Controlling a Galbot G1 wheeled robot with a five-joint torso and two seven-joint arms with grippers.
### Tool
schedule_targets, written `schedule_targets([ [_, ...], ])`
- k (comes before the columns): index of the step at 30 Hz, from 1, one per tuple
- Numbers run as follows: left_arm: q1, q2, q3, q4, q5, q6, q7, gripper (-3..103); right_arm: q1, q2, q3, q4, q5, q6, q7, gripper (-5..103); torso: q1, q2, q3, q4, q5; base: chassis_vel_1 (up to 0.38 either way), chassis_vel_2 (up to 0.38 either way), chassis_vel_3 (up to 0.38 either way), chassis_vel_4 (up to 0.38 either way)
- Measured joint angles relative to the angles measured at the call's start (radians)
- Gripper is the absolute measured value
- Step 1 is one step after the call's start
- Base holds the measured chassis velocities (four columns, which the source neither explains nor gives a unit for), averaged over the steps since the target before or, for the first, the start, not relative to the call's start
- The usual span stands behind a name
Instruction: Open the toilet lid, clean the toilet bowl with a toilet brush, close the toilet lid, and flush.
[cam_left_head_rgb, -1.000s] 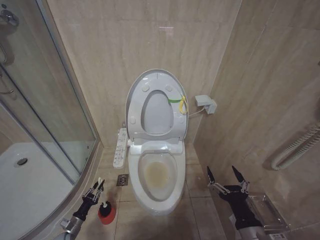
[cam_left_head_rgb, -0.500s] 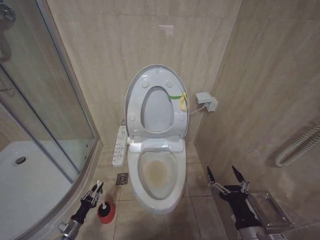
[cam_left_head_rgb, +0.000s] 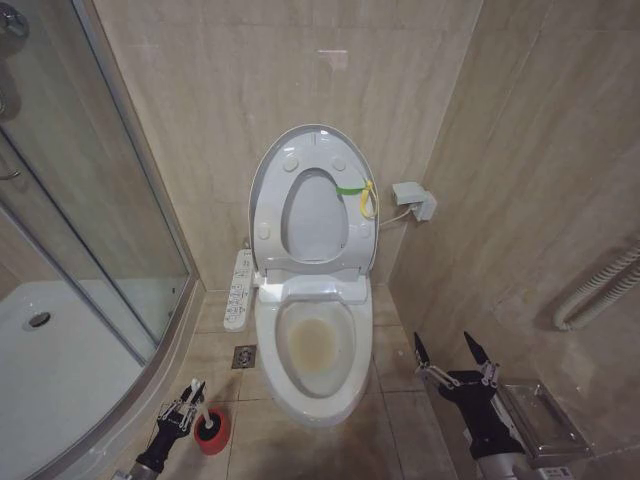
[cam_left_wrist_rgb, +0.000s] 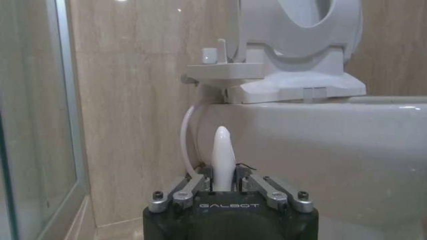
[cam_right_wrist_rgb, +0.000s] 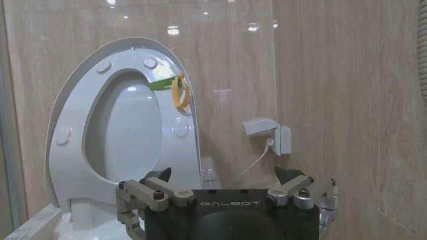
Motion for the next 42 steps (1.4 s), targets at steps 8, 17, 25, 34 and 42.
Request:
schedule_targets([
  [8,0.041,-0.018,-0.036,-0.024,0.017,0.000,-0.003,21,0.000,0.000,0.000,0.000,0.000,0.000,0.000,100,0.002,0.003,0.002,0.0002,-0.0001,0.000,0.000,0.000,0.000],
  [17,0.085,-0.051,-0.067,-0.048,-0.006,0.000,-0.003,21,0.000,0.000,0.000,0.000,0.000,0.000,0.000,100,0.003,0.006,0.004,0.0004,-0.0002,0.000,0.000,0.000,0.000],
  [25,0.090,-0.046,-0.061,-0.052,-0.075,0.004,0.016,21,0.000,0.000,0.000,0.000,0.000,0.000,0.000,100,0.004,0.007,0.005,0.0004,-0.0006,0.000,0.000,0.000,0.000],
  [34,0.087,-0.037,-0.033,-0.042,-0.141,0.005,0.039,21,0.000,0.000,0.000,0.000,0.000,0.000,0.000,100,0.004,0.008,0.005,0.0002,-0.0008,0.000,0.000,0.000,0.000],
  [42,0.073,-0.028,-0.024,-0.028,-0.141,0.006,0.052,32,0.000,0.000,0.000,0.000,0.000,0.000,0.000,100,0.004,0.009,0.005,0.0002,-0.0006,0.000,0.000,0.000,0.000],
])
